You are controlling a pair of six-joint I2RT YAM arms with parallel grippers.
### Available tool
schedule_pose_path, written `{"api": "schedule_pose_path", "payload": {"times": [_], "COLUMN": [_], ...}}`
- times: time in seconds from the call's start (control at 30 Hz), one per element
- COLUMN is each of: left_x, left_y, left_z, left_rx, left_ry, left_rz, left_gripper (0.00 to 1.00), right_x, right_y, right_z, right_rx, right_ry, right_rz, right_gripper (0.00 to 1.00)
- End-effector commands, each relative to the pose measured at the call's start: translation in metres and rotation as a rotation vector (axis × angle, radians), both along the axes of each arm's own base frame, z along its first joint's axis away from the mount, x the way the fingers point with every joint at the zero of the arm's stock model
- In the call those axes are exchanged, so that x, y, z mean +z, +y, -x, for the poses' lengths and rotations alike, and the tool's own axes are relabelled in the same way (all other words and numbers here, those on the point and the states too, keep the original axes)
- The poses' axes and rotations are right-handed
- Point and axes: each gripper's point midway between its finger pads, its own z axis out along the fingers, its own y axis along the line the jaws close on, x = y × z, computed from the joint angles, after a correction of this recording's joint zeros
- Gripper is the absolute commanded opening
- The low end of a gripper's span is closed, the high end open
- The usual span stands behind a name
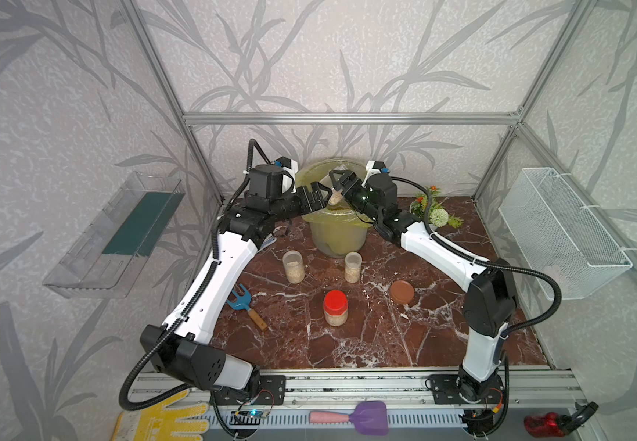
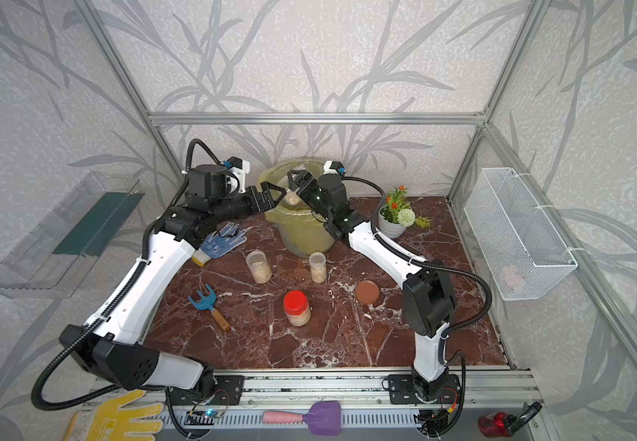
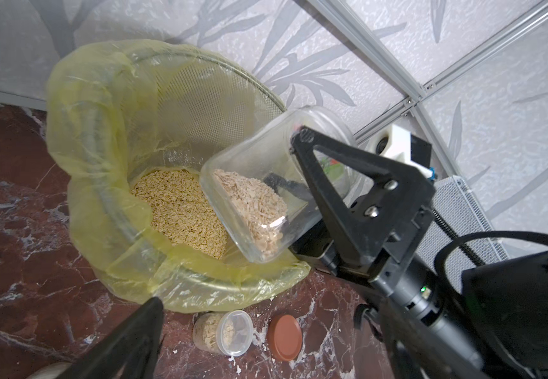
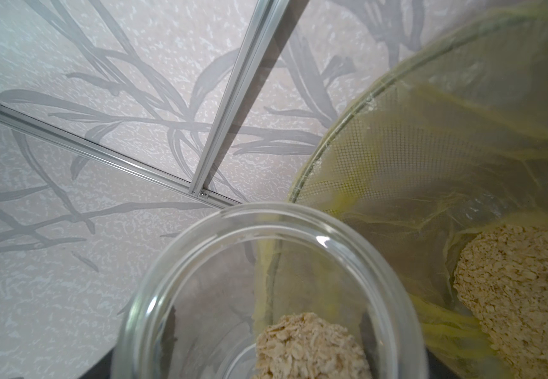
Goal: Empty expired oatmeal from jars
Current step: Pour the expired oatmeal into the trash bin.
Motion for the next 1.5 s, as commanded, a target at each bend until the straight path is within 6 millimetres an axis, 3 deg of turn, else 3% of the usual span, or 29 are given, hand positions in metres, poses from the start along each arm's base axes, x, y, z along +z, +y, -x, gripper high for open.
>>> {"api": "schedule_pose_path", "payload": {"times": [0.0,0.53,0.83,1.17,1.47], "left_x": [0.012,0.022,0.016,0.016,0.008], "left_y": [0.011,0.019,0.004,-0.003,-0.008], "left_z": [0.0,-0.033,-0.058,-0.069,-0.082], "left_rx": [0.134,0.379,0.392,0.388,0.39], "left_ry": [0.034,0.042,0.07,0.022,0.008], "left_rz": [0.134,0.417,0.521,0.577,0.658], "left_gripper": [0.99,0.99,0.99,0.99,0.99], "right_x": [0.076,0.09,0.089,0.08,0.088], "right_y": [-0.014,-0.015,-0.005,0.01,0.017], "right_z": [0.018,0.018,0.007,-0.001,-0.001], "right_rx": [-0.034,-0.093,-0.106,-0.085,-0.073], "right_ry": [-0.117,0.006,0.077,0.109,0.107], "right_rz": [-0.14,-0.263,-0.298,-0.309,-0.344], "right_gripper": [0.22,0.22,0.22,0.2,0.2]}}
